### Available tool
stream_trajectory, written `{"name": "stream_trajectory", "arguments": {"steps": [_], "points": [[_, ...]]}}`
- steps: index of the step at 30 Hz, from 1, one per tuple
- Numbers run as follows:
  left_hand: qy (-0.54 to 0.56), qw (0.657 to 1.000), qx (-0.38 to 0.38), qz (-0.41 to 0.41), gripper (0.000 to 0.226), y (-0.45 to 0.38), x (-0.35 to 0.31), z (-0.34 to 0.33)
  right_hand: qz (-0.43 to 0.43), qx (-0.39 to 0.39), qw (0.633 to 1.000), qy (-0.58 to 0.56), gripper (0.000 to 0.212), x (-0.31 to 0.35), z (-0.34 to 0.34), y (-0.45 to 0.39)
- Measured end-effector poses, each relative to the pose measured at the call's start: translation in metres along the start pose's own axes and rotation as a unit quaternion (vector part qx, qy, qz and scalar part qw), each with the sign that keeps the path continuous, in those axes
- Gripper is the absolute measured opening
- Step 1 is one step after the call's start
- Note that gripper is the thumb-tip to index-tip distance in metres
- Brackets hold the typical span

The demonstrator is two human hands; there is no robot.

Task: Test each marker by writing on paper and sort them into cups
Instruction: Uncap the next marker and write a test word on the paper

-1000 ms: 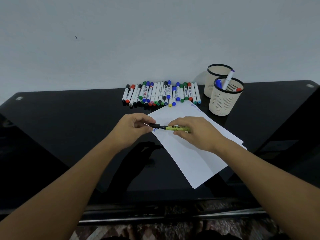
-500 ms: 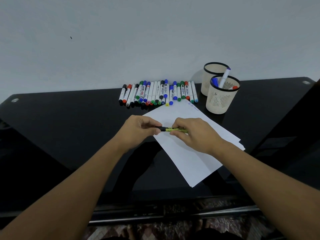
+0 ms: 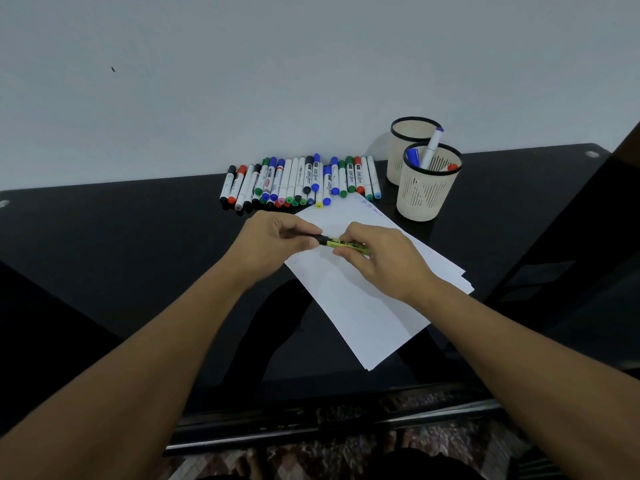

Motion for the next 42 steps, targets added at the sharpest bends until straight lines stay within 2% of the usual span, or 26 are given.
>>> {"name": "stream_trajectory", "arguments": {"steps": [4,6,8,11,13,17,23,28,32,37,42], "points": [[-0.019,0.999,0.026,0.004,0.028,0.001,0.001,-0.013,-0.022,0.023,0.999,0.022,0.025,-0.009,0.003,0.008],[-0.062,0.997,0.039,0.016,0.048,0.002,0.004,-0.022,-0.047,0.035,0.997,0.059,0.027,-0.02,0.008,0.012],[-0.117,0.992,0.036,0.02,0.072,0.001,0.008,-0.025,-0.1,0.002,0.992,0.071,0.026,-0.037,0.021,0.017],[-0.23,0.971,0.058,0.032,0.085,0.001,0.016,-0.023,-0.182,-0.033,0.979,0.086,0.026,-0.058,0.037,0.023],[-0.267,0.96,0.076,0.043,0.085,0.002,0.018,-0.022,-0.212,-0.015,0.973,0.095,0.026,-0.062,0.039,0.025],[-0.266,0.96,0.082,0.044,0.082,-0.001,0.019,-0.019,-0.231,-0.007,0.968,0.099,0.027,-0.054,0.037,0.027],[-0.234,0.968,0.068,0.052,0.079,0.0,0.037,0.001,-0.25,-0.022,0.968,0.029,0.025,-0.035,0.027,0.037],[-0.236,0.97,0.051,0.03,0.077,0.005,0.044,0.003,-0.314,-0.08,0.946,0.009,0.015,-0.056,0.03,0.038],[-0.232,0.972,0.02,0.022,0.075,0.009,0.048,0.005,-0.349,-0.093,0.932,0.04,0.011,-0.079,0.041,0.046],[-0.235,0.971,0.03,0.031,0.077,0.006,0.048,0.006,-0.334,-0.085,0.936,0.073,0.012,-0.089,0.043,0.048],[-0.233,0.972,0.03,0.025,0.075,0.007,0.048,0.007,-0.33,-0.068,0.937,0.096,0.027,-0.087,0.036,0.046]]}}
Point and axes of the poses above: each hand's wrist, its own y-axis away from the middle knuckle, its own z-axis out of the back of the hand, x = y × z, the point moved 2 cm from there along -y, towards the middle knuckle, and after that the axes turned 2 degrees about -x, right-handed, at the moved point
